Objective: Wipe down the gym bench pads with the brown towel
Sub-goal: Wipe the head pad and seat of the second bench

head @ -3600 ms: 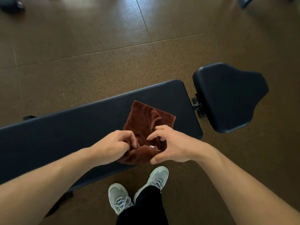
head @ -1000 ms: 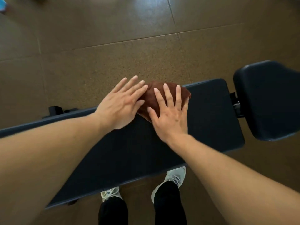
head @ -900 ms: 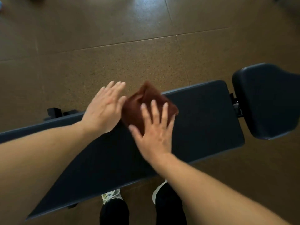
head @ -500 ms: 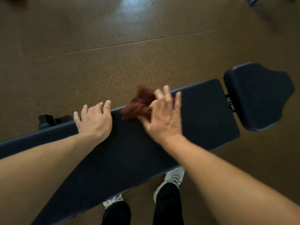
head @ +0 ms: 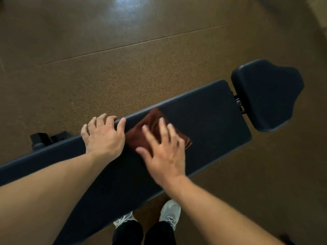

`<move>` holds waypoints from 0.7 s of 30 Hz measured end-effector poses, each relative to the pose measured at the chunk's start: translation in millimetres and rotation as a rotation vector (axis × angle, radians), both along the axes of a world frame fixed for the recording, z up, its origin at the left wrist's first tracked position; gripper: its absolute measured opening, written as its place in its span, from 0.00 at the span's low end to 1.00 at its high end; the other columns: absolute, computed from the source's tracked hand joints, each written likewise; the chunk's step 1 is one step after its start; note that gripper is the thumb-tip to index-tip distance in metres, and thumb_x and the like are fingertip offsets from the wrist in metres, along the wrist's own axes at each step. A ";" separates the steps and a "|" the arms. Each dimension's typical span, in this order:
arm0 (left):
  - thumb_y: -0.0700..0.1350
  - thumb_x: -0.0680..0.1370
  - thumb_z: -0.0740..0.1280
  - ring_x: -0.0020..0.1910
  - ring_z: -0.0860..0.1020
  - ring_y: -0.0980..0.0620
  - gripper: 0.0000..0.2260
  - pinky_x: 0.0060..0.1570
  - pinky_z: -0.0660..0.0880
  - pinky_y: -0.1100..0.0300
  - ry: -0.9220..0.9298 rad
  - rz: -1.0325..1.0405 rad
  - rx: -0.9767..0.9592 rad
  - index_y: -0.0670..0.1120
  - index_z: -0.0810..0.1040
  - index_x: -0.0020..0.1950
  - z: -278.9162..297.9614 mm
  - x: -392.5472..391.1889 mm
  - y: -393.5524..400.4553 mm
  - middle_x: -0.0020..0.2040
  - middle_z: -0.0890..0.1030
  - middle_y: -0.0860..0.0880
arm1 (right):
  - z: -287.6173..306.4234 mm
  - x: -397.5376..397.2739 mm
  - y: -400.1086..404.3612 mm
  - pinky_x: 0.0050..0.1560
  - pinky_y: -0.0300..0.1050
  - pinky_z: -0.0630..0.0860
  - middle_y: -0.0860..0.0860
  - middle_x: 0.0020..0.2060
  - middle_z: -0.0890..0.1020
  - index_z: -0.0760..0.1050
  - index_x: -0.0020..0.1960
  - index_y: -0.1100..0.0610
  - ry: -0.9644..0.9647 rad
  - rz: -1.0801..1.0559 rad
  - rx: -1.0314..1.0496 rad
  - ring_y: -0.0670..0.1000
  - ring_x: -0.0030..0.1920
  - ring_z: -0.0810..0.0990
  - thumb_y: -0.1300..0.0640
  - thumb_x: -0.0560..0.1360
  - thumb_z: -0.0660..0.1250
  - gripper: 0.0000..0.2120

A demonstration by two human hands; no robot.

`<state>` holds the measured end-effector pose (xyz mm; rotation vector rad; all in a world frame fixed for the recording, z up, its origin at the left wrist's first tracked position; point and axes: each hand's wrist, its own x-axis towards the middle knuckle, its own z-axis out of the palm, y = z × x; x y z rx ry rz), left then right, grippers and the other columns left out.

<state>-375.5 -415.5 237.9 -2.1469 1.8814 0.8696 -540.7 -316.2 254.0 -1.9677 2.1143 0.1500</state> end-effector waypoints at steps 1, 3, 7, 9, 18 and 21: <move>0.65 0.82 0.45 0.80 0.53 0.46 0.28 0.78 0.45 0.44 -0.003 -0.003 -0.012 0.54 0.67 0.76 -0.4 0.2 0.7 0.80 0.61 0.49 | -3.9 7.3 17.7 0.73 0.63 0.65 0.56 0.82 0.60 0.61 0.81 0.40 -0.009 0.079 -0.004 0.61 0.80 0.61 0.31 0.82 0.51 0.30; 0.65 0.82 0.45 0.80 0.53 0.45 0.28 0.78 0.45 0.43 -0.012 -0.011 -0.028 0.54 0.67 0.76 -0.6 -2.1 0.7 0.80 0.61 0.48 | -11.4 1.0 29.9 0.78 0.68 0.57 0.55 0.84 0.56 0.58 0.82 0.39 -0.010 0.184 0.036 0.61 0.83 0.55 0.31 0.82 0.53 0.31; 0.74 0.76 0.45 0.80 0.53 0.44 0.37 0.78 0.46 0.44 -0.069 -0.041 -0.013 0.54 0.66 0.76 -1.6 -2.4 1.1 0.80 0.59 0.47 | -14.9 -62.3 -22.8 0.80 0.70 0.43 0.52 0.85 0.47 0.49 0.83 0.36 0.036 0.181 0.029 0.59 0.84 0.44 0.28 0.80 0.48 0.33; 0.78 0.73 0.45 0.80 0.53 0.44 0.42 0.78 0.47 0.44 -0.099 -0.061 -0.018 0.54 0.65 0.77 -1.1 -4.4 3.7 0.80 0.58 0.46 | -11.9 -105.3 -56.6 0.81 0.67 0.40 0.50 0.85 0.43 0.44 0.83 0.36 0.071 -0.080 0.053 0.59 0.84 0.40 0.28 0.81 0.44 0.34; 0.84 0.64 0.46 0.80 0.52 0.45 0.49 0.77 0.47 0.42 -0.120 -0.037 0.032 0.56 0.64 0.76 -0.3 -4.4 0.2 0.81 0.57 0.47 | -18.6 -50.2 22.0 0.80 0.68 0.51 0.52 0.84 0.56 0.61 0.82 0.42 -0.094 -0.018 -0.081 0.60 0.84 0.47 0.32 0.82 0.54 0.31; 0.85 0.58 0.54 0.80 0.53 0.45 0.52 0.76 0.49 0.42 -0.141 -0.040 0.041 0.58 0.65 0.75 3.4 -6.9 -0.3 0.80 0.58 0.49 | -21.5 -59.4 64.1 0.80 0.68 0.51 0.50 0.84 0.55 0.61 0.82 0.41 -0.154 0.390 -0.048 0.58 0.84 0.48 0.34 0.82 0.57 0.30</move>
